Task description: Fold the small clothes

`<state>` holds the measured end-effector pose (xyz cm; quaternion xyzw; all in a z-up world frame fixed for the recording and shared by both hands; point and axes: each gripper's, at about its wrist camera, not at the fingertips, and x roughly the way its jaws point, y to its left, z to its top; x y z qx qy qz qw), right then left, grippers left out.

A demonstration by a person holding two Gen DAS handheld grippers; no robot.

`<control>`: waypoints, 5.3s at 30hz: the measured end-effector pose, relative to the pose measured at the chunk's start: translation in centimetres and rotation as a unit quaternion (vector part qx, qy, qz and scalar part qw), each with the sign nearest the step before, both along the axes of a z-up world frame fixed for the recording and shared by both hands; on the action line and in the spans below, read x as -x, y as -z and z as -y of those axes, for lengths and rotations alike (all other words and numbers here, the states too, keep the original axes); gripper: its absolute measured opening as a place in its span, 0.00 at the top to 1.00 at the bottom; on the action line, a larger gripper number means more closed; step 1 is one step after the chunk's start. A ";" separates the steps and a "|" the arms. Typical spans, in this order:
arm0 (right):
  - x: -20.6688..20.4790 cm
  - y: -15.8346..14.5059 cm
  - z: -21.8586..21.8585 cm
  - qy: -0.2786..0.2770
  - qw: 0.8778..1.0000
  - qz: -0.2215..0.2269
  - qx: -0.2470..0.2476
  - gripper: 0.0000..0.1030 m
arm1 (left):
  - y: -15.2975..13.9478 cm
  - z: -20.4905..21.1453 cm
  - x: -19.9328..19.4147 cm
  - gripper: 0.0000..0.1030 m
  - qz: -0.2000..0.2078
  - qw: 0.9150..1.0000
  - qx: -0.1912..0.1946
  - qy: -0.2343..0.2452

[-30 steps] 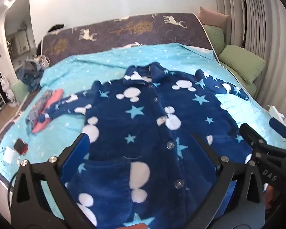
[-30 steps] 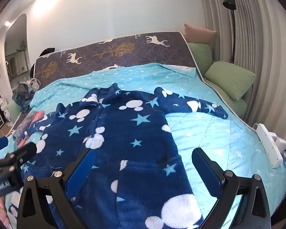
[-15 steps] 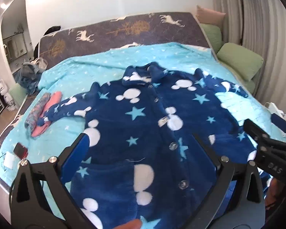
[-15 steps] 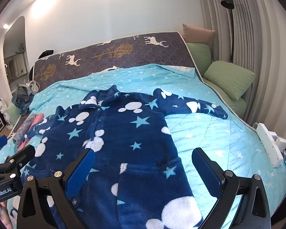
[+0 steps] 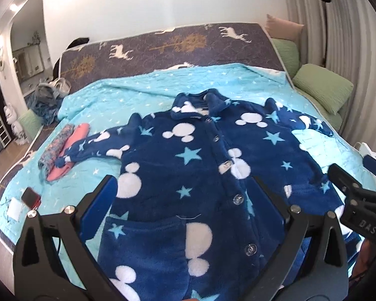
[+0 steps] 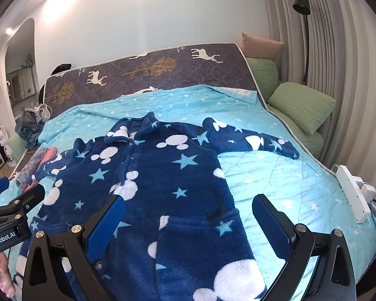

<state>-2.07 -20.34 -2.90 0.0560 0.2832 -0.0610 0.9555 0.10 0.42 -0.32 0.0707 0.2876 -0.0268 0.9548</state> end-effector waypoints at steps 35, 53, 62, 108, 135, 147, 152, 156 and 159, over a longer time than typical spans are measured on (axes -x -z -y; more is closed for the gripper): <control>-1.3 0.4 -2.0 0.000 1.000 -0.020 0.011 0.00 | 1.6 -2.1 -1.0 0.00 -0.014 1.000 0.013 0.006; -2.1 0.2 -5.3 -0.010 0.999 -0.020 0.045 0.00 | 2.1 -4.3 -1.7 0.00 -0.023 0.999 0.037 0.011; -2.8 -0.3 -6.1 0.011 0.998 -0.011 0.059 0.00 | 2.3 -6.4 -2.4 0.00 -0.027 0.998 0.049 -0.003; -16.0 3.0 -8.1 -0.070 0.993 -0.100 0.011 0.00 | 3.7 -31.1 -30.5 0.87 -0.066 0.919 0.345 -0.178; -16.2 3.5 0.3 -0.051 0.990 -0.115 -0.058 0.00 | 3.3 -7.0 -19.6 0.33 -0.094 0.974 0.144 0.148; -21.8 3.5 -15.2 -0.266 0.946 -0.115 0.149 0.23 | 8.6 -13.1 -19.7 0.33 -0.138 0.987 0.086 -0.004; -23.5 6.7 -19.5 -0.297 0.917 -0.128 0.232 0.23 | 10.0 -13.3 -22.0 0.33 -0.172 0.982 0.065 -0.034; -24.8 7.3 -20.4 -0.283 0.918 -0.115 0.253 0.61 | 10.5 -13.7 -23.0 0.33 -0.177 0.980 0.064 -0.065; -26.2 6.4 -18.4 -0.259 0.937 -0.134 0.192 0.92 | 10.6 -14.4 -23.1 0.29 -0.177 0.978 0.065 -0.091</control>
